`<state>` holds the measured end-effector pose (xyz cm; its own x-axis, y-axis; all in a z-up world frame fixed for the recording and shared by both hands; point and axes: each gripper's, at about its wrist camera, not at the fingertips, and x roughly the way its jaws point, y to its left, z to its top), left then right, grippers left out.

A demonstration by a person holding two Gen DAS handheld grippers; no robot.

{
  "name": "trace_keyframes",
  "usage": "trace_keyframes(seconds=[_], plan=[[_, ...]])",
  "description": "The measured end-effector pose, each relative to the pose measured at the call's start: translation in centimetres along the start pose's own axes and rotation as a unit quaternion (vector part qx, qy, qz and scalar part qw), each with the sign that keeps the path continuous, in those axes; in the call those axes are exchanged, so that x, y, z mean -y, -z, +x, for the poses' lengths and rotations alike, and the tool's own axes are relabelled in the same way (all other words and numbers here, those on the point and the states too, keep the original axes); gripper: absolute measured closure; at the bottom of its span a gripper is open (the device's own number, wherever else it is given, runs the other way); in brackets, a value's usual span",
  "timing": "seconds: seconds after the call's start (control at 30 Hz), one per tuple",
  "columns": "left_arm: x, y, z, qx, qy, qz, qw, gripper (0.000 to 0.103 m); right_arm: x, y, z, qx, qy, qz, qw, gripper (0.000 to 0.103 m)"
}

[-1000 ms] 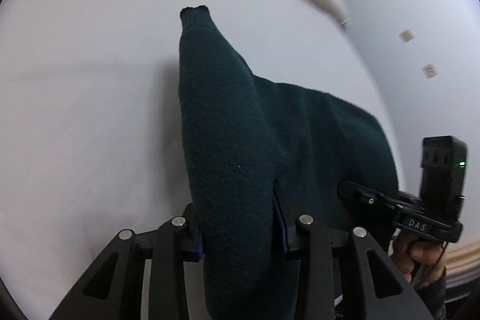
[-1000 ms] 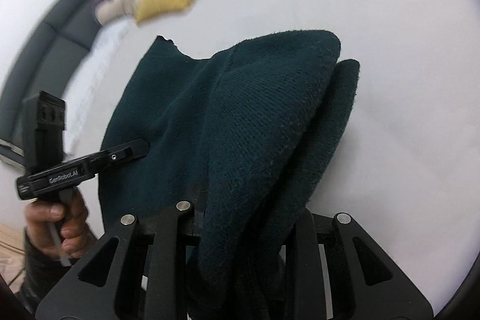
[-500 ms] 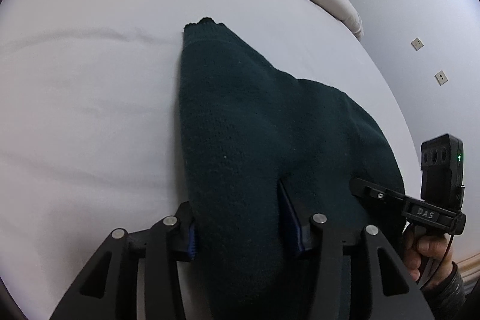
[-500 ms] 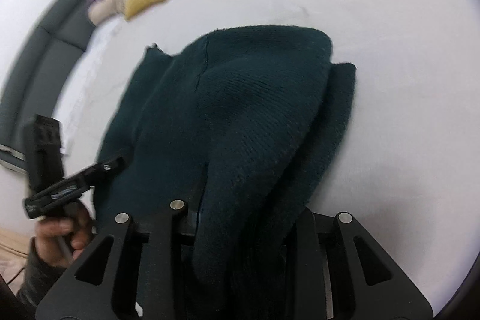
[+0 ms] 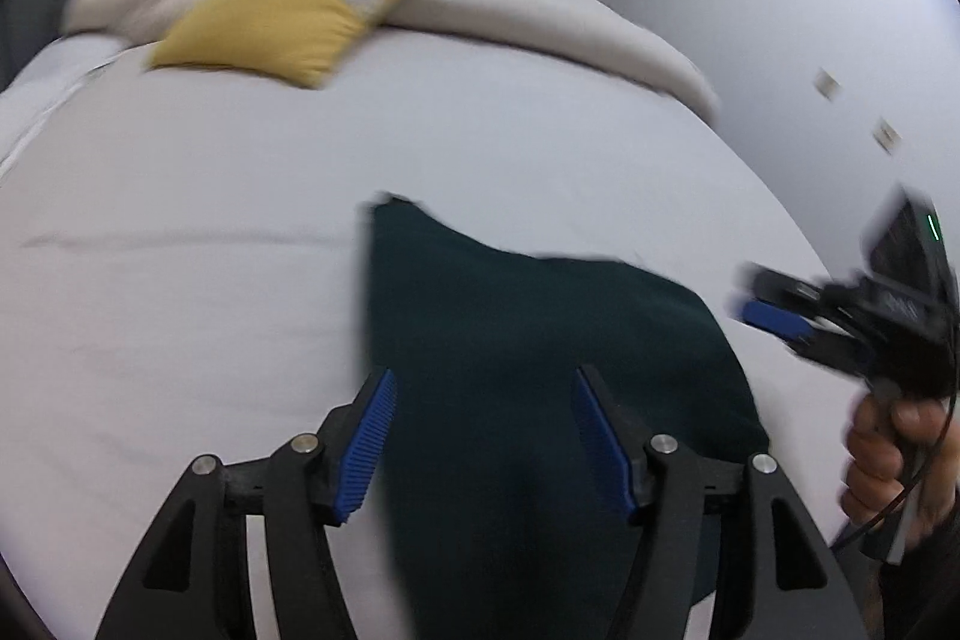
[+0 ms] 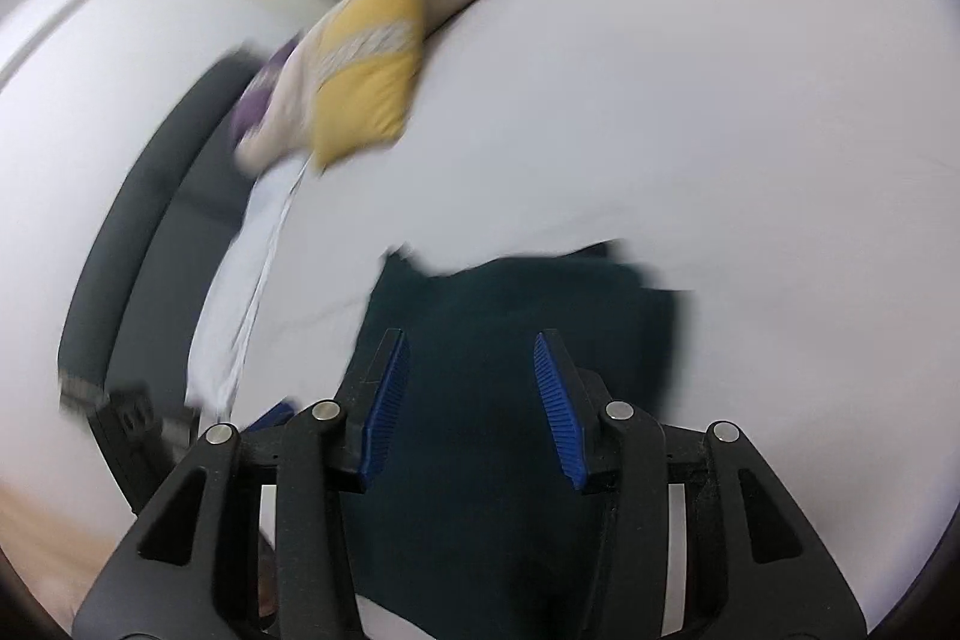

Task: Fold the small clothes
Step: 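Open both grippers and release the folded sweater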

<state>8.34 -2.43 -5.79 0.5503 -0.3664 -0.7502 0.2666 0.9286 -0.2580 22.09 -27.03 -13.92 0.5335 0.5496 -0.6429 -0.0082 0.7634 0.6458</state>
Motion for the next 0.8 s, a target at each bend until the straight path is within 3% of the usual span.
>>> trace_keyframes(seconds=[0.07, 0.1, 0.13, 0.17, 0.23, 0.33, 0.4, 0.5, 0.57, 0.67, 0.73, 0.8], plan=[[0.6, 0.2, 2.7, -0.022, -0.014, 0.006, 0.9996, 0.039, 0.0, 0.0, 3.1, -0.037, 0.019, -0.008, 0.999, 0.063], [0.0, 0.8, 3.7, -0.033, -0.016, 0.003, 0.9993, 0.039, 1.3, 0.1, 5.0, -0.055, 0.046, 0.011, 0.997, 0.073], [-0.7, 1.4, 4.6, -0.045, -0.02, 0.0, 0.9988, 0.039, 3.4, 0.1, 6.0, -0.058, 0.042, 0.047, 0.996, 0.083], [-0.9, 1.7, 5.3, -0.044, -0.024, 0.001, 0.9987, 0.039, 4.6, -0.1, 6.2, -0.048, 0.028, 0.069, 0.996, 0.102], [-0.9, 1.8, 5.6, -0.033, -0.021, 0.012, 0.9991, 0.035, 8.1, -0.6, 5.9, -0.022, -0.002, 0.132, 0.991, 0.103], [0.2, 1.5, 6.6, -0.037, -0.02, 0.032, 0.9986, 0.023, 10.4, -0.8, 5.4, -0.008, -0.024, 0.144, 0.989, 0.103], [1.0, 2.2, 6.9, -0.034, -0.03, 0.055, 0.9975, 0.014, 10.4, -0.8, 4.4, 0.0, -0.017, 0.144, 0.989, 0.103], [1.6, 2.5, 6.5, -0.023, -0.042, 0.06, 0.997, 0.013, 8.6, -1.3, 2.4, 0.021, 0.008, 0.128, 0.991, 0.094], [1.3, 2.5, 6.0, -0.016, -0.023, 0.036, 0.9989, 0.013, 6.8, -0.1, -1.3, 0.028, -0.056, 0.11, 0.992, 0.094], [1.2, 2.6, 5.3, -0.013, -0.013, 0.026, 0.9995, 0.013, 2.8, 2.5, -1.9, -0.01, -0.102, 0.061, 0.993, 0.091], [1.4, 3.1, 5.0, -0.015, -0.014, 0.036, 0.9991, 0.013, 1.5, 4.7, -1.5, -0.047, -0.098, 0.038, 0.993, 0.087], [1.5, 4.0, 4.7, -0.016, -0.02, 0.05, 0.9984, 0.013, 1.7, 7.0, 0.1, -0.081, -0.063, 0.042, 0.994, 0.088]])
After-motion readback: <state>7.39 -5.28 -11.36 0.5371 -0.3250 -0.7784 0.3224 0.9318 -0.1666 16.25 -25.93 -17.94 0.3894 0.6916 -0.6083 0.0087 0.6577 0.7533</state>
